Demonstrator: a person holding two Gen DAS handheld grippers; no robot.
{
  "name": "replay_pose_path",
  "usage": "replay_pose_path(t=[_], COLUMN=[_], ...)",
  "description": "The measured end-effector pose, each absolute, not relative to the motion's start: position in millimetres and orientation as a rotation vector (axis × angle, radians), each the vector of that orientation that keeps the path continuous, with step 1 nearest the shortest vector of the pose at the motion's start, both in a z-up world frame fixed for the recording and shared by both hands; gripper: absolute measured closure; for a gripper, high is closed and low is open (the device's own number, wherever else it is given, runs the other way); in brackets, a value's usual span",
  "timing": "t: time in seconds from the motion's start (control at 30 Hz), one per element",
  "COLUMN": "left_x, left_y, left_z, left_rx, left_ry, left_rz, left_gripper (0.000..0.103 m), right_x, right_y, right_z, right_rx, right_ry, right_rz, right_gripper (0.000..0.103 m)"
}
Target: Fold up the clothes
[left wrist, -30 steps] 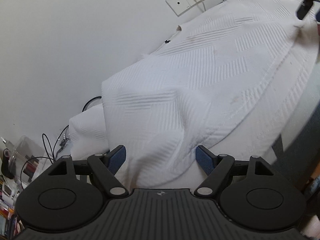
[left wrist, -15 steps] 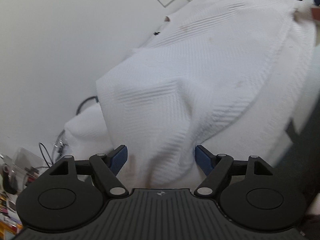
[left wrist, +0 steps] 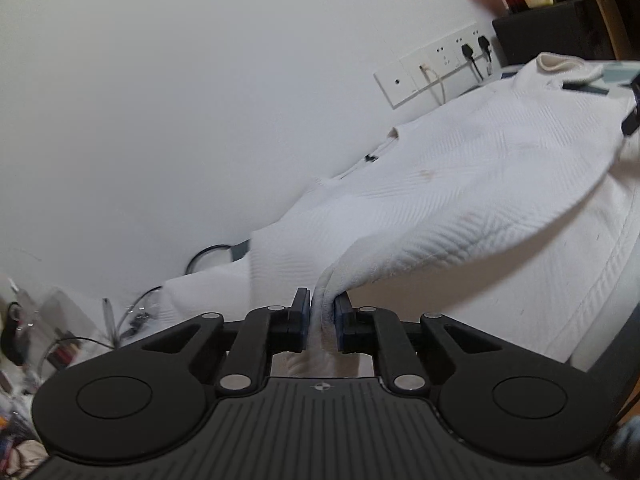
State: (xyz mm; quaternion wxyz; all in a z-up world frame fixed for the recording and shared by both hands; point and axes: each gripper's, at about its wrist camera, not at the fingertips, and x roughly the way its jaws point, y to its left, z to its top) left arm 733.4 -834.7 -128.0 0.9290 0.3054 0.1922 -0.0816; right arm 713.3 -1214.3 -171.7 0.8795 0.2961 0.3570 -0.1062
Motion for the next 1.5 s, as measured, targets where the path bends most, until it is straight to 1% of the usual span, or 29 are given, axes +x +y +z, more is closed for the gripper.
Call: replay_pose_path(t=[0.07, 0.23, 0.43, 0.67, 0.73, 0.77, 0.8, 0.87, 0.93, 0.97, 1.03, 1.07, 1.1, 1.13, 1.17, 1.2, 1.27, 1.4, 1.43, 1.5], left_x=[732, 726, 724, 728, 724, 721, 720, 718, 715, 716, 712, 708, 705, 701, 701, 702, 707, 718, 719, 714], left_y=[-828, -818, -818, -809, -810, -810, -811, -811, -812, -812, -815, -818, -823, -828, -830, -830, -827, -818, -818, -822], left_z=[-128, -129, -124, -126, -131, -133, -136, -141, -147, -152, -161, -163, -166, -169, -170, -170, -166, -156, -155, -158], left_rx=[0.624, 0.569, 0.563, 0.554, 0.573, 0.586, 0.589, 0.593, 0.597, 0.589, 0.626, 0.669, 0.717, 0.765, 0.791, 0.792, 0.74, 0.57, 0.555, 0.571], left_ry=[0.42, 0.486, 0.513, 0.584, 0.604, 0.611, 0.63, 0.67, 0.71, 0.758, 0.79, 0.765, 0.751, 0.737, 0.735, 0.743, 0.768, 0.83, 0.834, 0.816], left_rz=[-0.155, -0.16, -0.169, -0.134, -0.14, -0.144, -0.15, -0.161, -0.173, -0.193, -0.213, -0.214, -0.216, -0.217, -0.225, -0.233, -0.232, -0.247, -0.247, -0.237], left_gripper=[0.084, 0.086, 0.087, 0.087, 0.087, 0.087, 0.087, 0.087, 0.087, 0.086, 0.084, 0.079, 0.08, 0.08, 0.083, 0.085, 0.085, 0.084, 0.084, 0.084], right_x=[716, 718, 713, 713, 713, 712, 712, 711, 717, 719, 725, 728, 732, 736, 740, 744, 748, 734, 728, 717], right_y=[-1215, -1222, -1240, -1275, -1284, -1289, -1292, -1297, -1301, -1303, -1307, -1309, -1312, -1314, -1317, -1320, -1325, -1310, -1305, -1302], right_z=[-172, -173, -176, -179, -186, -190, -194, -200, -204, -205, -209, -212, -217, -221, -223, -220, -198, -98, -82, -71], right_rx=[0.62, 0.637, 0.678, 0.882, 1.002, 1.069, 1.14, 1.244, 1.268, 1.28, 1.304, 1.32, 1.341, 1.363, 1.383, 1.383, 1.302, 0.845, 0.765, 0.74], right_ry=[0.74, 0.729, 0.687, 0.582, 0.574, 0.567, 0.557, 0.533, 0.516, 0.508, 0.491, 0.485, 0.485, 0.49, 0.505, 0.509, 0.468, 0.188, 0.138, 0.116], right_rz=[-0.222, -0.222, -0.237, -0.244, -0.214, -0.197, -0.178, -0.151, -0.142, -0.138, -0.129, -0.127, -0.129, -0.138, -0.161, -0.181, -0.205, -0.148, -0.122, -0.099], right_gripper=[0.037, 0.037, 0.039, 0.04, 0.045, 0.052, 0.054, 0.054, 0.054, 0.054, 0.054, 0.057, 0.069, 0.08, 0.094, 0.095, 0.096, 0.096, 0.096, 0.096])
